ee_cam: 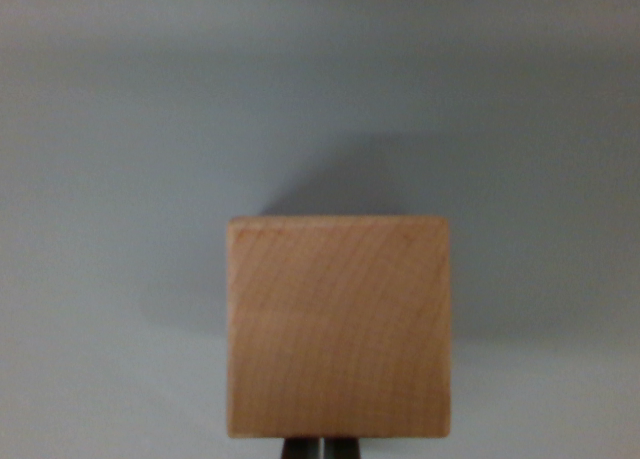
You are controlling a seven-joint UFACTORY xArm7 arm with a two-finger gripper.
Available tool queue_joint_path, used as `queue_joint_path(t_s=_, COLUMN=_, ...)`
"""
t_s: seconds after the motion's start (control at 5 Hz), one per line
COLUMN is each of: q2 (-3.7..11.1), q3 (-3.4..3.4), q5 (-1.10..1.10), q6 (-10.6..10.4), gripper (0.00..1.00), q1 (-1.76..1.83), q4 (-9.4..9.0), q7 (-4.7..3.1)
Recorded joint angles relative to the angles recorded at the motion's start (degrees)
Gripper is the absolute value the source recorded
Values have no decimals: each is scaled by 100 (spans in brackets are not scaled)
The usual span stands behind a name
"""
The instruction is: Push wooden cube
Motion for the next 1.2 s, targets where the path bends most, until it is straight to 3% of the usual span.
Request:
queue_joint_path(t_s=0.2, q2=0, q3=0, q5=0, q6=0, gripper=100, q1=0, q4=0, q7=0)
queue_joint_path(t_s=0.4, q2=129, q3=-9, q5=-4, q6=79, gripper=100, q1=-2, q4=208, q7=-13)
queue_joint_path(t_s=0.6, q2=129, q3=-9, q5=-4, q6=79, gripper=100, q1=-2, q4=208, q7=-13)
queue_joint_path(t_s=0.8, q2=240, q3=-16, q5=-8, q6=147, gripper=100, q1=-4, q4=386, q7=-25)
queue_joint_path(t_s=1.0, q2=240, q3=-16, q5=-8, q6=147, gripper=100, q1=-4, q4=386, q7=-25)
queue_joint_path(t_s=1.2, q2=324, q3=-22, q5=-11, q6=199, gripper=100, q1=-5, q4=523, q7=-34)
